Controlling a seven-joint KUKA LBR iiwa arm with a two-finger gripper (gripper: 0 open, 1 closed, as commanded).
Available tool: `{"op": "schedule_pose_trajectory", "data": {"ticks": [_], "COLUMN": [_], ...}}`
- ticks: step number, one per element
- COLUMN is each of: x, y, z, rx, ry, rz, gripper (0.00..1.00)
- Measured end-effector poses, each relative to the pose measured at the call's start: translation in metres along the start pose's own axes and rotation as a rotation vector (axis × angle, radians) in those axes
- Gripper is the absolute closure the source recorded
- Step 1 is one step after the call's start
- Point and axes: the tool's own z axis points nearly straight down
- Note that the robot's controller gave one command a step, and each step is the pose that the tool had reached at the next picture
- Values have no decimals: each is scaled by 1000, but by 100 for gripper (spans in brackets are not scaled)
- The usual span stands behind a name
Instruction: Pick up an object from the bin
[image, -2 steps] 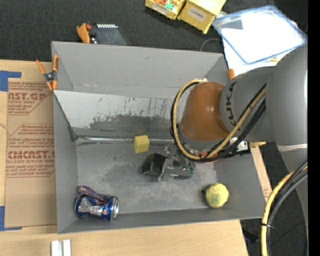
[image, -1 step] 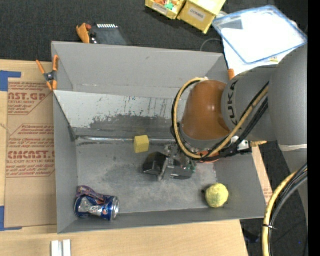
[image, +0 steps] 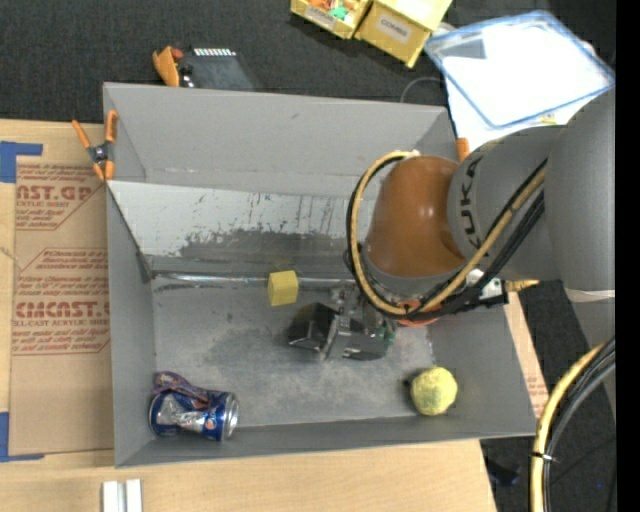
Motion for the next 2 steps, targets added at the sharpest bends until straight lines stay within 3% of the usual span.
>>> {"op": "schedule_pose_trajectory", "data": {"ticks": [2], "x": [1], "y": [1], "z": [-34], "rx": [-1], "ry": [0], "rz": [-1], "gripper": [100]}}
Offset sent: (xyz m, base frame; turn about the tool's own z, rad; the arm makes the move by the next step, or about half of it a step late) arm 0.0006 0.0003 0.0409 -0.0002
